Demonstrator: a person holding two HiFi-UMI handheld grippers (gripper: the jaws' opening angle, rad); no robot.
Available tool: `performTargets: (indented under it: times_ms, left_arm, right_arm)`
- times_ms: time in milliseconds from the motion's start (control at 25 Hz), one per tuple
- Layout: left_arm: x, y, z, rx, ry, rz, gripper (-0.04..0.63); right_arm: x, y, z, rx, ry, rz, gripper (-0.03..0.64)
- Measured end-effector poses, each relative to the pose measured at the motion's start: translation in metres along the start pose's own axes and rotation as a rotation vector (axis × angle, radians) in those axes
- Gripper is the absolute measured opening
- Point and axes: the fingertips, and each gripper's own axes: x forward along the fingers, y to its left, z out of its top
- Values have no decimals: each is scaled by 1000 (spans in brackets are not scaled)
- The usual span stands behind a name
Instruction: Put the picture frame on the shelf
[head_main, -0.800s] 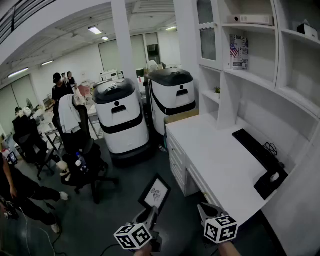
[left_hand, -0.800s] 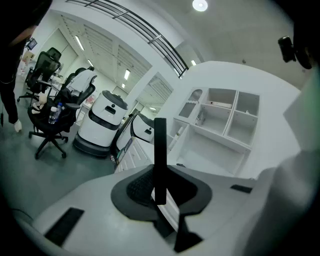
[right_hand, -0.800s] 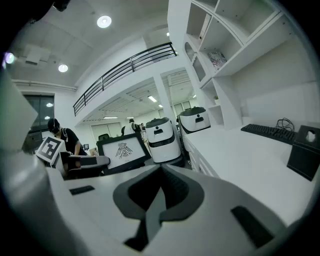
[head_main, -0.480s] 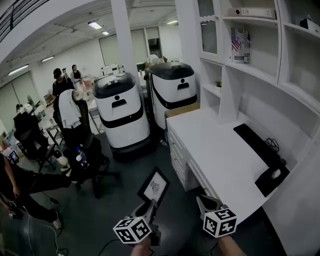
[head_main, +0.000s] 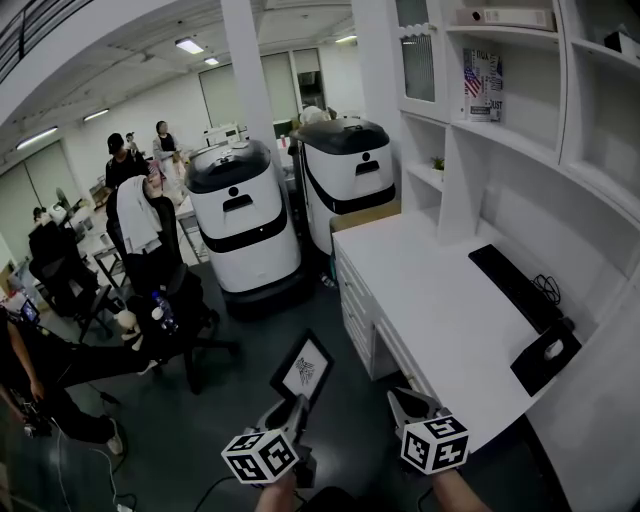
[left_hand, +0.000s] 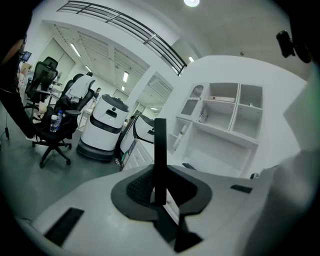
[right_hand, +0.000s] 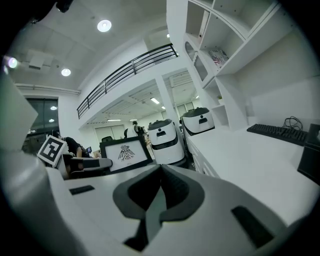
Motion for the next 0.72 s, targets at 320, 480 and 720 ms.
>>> performTargets:
  times_ms: [320,480,720]
  left_arm:
    - [16,17,8,10,-2,11,69]
    - [37,34,24,3,-7,8,69]
    - [90,75,54,-2,10,-7,69]
  right_arm:
    - [26,-1,4,-6,2,12,2]
    - [55,-1,18,-11,1,12,2]
    - [120,-13,40,-9,-2,-18,2]
